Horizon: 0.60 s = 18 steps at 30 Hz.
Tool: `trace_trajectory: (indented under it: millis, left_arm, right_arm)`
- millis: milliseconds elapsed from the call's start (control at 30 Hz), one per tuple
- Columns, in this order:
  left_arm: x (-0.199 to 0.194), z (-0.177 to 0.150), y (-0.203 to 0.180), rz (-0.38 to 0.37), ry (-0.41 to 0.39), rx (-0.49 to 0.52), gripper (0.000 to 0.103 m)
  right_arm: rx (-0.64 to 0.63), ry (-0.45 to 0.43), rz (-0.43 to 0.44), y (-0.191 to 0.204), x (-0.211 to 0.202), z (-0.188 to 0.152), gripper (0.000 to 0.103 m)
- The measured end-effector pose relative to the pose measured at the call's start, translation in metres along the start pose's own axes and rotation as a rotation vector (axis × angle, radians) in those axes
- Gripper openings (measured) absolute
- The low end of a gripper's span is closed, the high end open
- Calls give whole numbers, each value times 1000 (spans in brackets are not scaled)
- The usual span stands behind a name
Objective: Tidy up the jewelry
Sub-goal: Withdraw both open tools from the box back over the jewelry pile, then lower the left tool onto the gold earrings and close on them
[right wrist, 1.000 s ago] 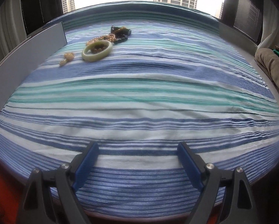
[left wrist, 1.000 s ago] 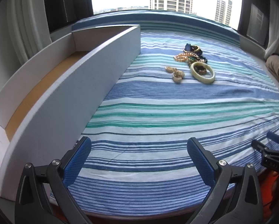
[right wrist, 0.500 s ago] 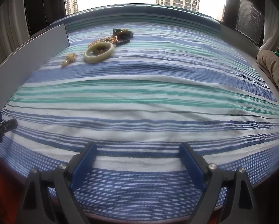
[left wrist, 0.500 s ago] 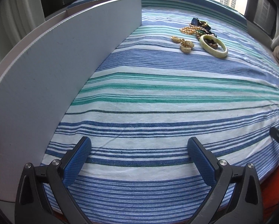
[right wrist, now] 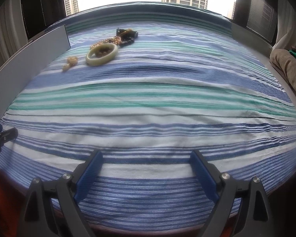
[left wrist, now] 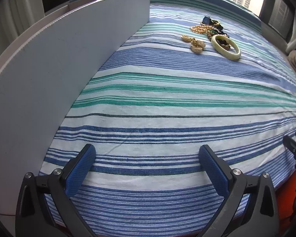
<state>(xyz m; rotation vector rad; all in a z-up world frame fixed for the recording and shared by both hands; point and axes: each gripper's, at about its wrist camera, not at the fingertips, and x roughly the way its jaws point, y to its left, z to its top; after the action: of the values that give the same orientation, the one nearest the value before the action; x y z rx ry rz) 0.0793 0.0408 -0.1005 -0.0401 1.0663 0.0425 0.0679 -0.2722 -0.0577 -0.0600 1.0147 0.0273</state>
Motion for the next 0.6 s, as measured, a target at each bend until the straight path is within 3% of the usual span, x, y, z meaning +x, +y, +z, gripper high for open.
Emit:
trace_trajectory:
  millis: [400,600]
  left_arm:
    - [-3,0,3,-24,26,20,102]
    - [-30,33,2,-129,-23,-31,102]
  right_arm:
    - [-20,3,12,1,0,0,92]
    - [-26,-5,21,0,-1,-1,93]
